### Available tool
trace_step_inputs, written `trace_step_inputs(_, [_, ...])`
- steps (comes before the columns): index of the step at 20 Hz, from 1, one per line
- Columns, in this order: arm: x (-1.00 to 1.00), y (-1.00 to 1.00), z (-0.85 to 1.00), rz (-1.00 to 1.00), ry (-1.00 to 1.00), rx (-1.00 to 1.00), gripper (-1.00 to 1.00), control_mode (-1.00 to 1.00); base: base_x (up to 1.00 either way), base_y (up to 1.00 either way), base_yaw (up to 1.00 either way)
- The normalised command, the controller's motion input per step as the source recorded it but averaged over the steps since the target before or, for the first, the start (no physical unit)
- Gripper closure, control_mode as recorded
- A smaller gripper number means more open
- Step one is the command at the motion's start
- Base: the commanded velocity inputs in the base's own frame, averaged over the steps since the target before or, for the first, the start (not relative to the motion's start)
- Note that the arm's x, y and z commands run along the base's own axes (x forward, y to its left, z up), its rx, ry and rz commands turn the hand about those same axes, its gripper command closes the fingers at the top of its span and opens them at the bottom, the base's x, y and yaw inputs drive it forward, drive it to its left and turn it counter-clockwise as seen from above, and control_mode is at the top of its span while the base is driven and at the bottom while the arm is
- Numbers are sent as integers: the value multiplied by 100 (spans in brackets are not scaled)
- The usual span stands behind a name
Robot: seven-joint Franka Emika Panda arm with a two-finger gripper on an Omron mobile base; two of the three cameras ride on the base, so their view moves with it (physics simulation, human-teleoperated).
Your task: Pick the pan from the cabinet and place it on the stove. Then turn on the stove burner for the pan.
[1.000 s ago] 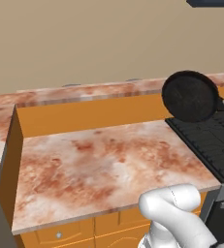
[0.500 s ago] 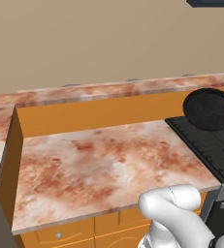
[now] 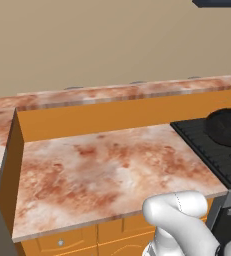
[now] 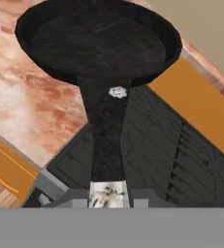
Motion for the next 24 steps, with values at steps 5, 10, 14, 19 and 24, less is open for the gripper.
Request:
trace_step_inputs(5, [-4,-53,-39,-14,6,0,100,-100,0,0,0])
trace_step_inputs(10, [-4,-37,-30,-11,4,0,100,-100,0,0,0])
trace_step_inputs(14, [-1,-11,-25,-4,4,0,100,-100,0,0,0])
trace_step_inputs(19, [0,-4,-28,0,10,0,100,-100,0,0,0])
trace_step_inputs(24, [0,-18,-29,0,13,0,100,-100,0,0,0])
